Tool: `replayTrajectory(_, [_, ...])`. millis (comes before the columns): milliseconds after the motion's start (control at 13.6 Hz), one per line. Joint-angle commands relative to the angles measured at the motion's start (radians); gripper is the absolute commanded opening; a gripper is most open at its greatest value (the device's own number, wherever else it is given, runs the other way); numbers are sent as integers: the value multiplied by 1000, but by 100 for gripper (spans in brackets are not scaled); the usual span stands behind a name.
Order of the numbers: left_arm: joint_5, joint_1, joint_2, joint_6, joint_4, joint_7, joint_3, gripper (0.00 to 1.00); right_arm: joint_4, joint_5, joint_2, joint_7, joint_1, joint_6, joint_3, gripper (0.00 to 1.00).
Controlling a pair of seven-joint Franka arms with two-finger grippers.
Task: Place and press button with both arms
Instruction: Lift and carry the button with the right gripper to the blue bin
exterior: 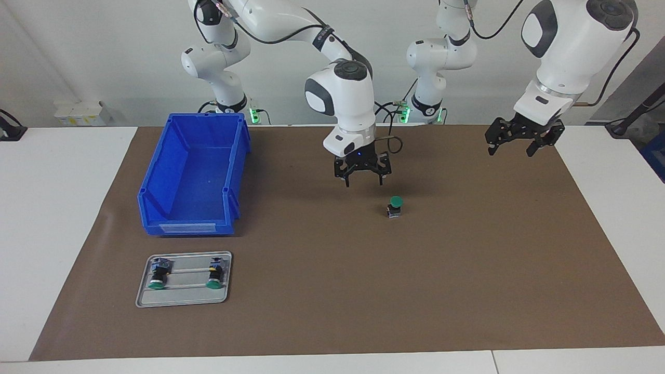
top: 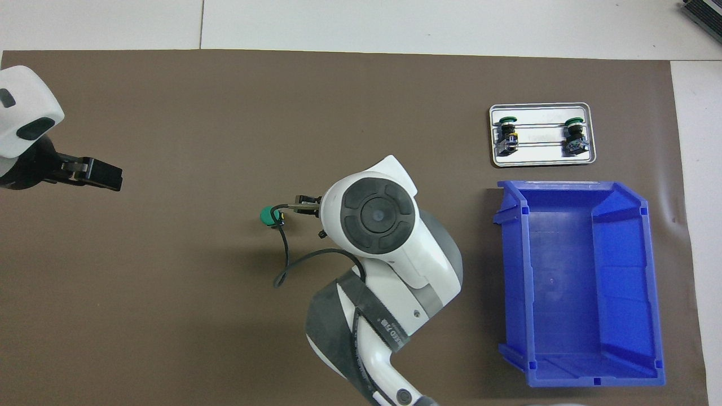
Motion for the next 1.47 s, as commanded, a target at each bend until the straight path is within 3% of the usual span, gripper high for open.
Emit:
replayTrajectory(0, [-6, 13, -31, 22, -37, -9, -5, 100, 202, -99, 184, 100, 50, 4, -5, 100])
replayTrajectory(293, [-6, 12, -29, 22, -37, -8, -5, 100, 240, -175, 249, 99, 81, 44, -2, 100])
replayTrajectory(953, [-6, 12, -29, 22, -37, -8, -5, 100, 231, -242, 260, 26, 84, 120, -2, 100])
replayTrajectory(1393, [-6, 12, -31, 22, -37, -8, -5, 100, 221, -241, 278, 6, 82, 138, -2, 88])
